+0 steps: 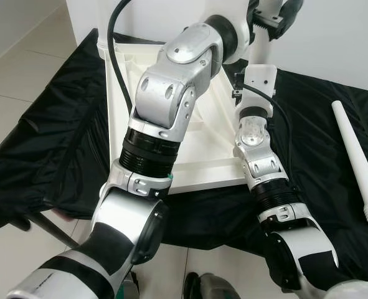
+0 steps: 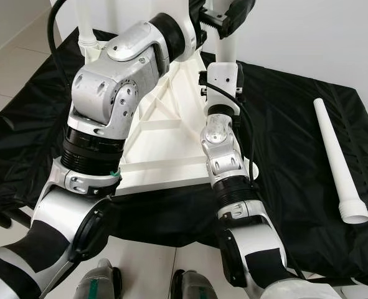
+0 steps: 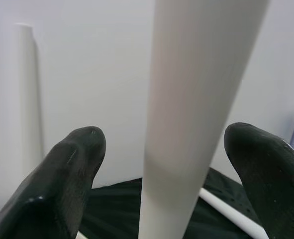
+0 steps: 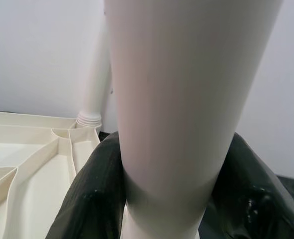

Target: Building children table

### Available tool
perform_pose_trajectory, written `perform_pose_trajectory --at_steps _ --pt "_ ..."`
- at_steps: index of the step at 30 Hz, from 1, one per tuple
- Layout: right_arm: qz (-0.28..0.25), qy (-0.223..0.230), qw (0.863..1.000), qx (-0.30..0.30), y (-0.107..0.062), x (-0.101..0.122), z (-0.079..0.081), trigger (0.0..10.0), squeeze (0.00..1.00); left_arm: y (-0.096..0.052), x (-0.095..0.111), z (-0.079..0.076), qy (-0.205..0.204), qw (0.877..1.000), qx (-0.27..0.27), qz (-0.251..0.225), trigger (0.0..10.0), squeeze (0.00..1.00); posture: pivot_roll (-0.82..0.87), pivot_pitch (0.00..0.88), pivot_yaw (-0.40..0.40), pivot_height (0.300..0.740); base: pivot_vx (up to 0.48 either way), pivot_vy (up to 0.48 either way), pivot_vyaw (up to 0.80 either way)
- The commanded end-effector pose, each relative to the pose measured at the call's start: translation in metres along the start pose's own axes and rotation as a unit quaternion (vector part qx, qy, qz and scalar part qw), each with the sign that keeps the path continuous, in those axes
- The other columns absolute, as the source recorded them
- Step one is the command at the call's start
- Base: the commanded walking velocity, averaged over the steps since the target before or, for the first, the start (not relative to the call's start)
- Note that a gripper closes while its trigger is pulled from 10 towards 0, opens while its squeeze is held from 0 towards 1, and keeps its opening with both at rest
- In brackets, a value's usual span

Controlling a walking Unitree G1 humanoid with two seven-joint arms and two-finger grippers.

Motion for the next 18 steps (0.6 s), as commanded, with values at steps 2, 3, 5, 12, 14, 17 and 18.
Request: perform_pose_trajectory --at_steps 2,3,5,12,14,17,18 --pt "-0.01 0.003 1.0 -0.018 0.006 0.007 -0.015 10.0 0.0 -0.004 -0.004 0.002 -0.017 1.0 0.024 0.006 10.0 1.0 0.07 0.032 -0.11 0.74 0.0 0.0 0.0" --pt "-0.012 0.002 1.0 -0.026 0.006 0.007 -0.022 10.0 0.0 -0.007 -0.009 0.006 -0.026 0.999 0.033 0.01 10.0 1.0 0.07 0.03 -0.109 0.74 0.0 0.0 0.0" --pt "-0.013 0.002 0.999 -0.032 0.007 0.008 -0.027 10.0 0.0 -0.009 -0.011 0.009 -0.032 0.999 0.039 0.012 10.0 1.0 0.07 0.03 -0.109 0.74 0.0 0.0 0.0" --pt "-0.018 -0.008 0.999 -0.027 0.009 0.009 -0.051 10.0 0.0 -0.03 -0.035 0.024 -0.034 0.996 0.072 0.043 10.0 0.0 0.06 0.023 -0.108 0.74 0.0 0.0 0.0" --pt "-0.019 -0.013 1.0 -0.015 0.008 0.009 -0.051 10.0 0.0 -0.033 -0.041 0.025 -0.025 0.995 0.076 0.052 10.0 0.0 0.06 0.022 -0.109 0.74 0.0 0.0 0.0" --pt "-0.018 -0.014 1.0 -0.002 0.008 0.009 -0.052 10.0 0.0 -0.036 -0.049 0.025 -0.017 0.995 0.078 0.064 10.0 0.0 0.06 0.02 -0.109 0.74 0.0 0.0 0.0" --pt "-0.018 -0.019 1.0 0.008 0.006 0.009 -0.054 10.0 0.0 -0.04 -0.059 0.023 -0.007 0.994 0.075 0.077 10.0 0.0 0.06 0.019 -0.111 0.74 0.0 0.0 0.0"
Point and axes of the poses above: a point about 5 cm out from each wrist's last joint towards the gripper, its own y axis pointing out of the wrist towards the gripper, its own x axis along the axis of the wrist's last joint, z = x × y, the point moved 5 cm from there along y, pointing out of the wrist towards the gripper, and after that the axes turned 11 degrees about y, right-handed, at the moved point
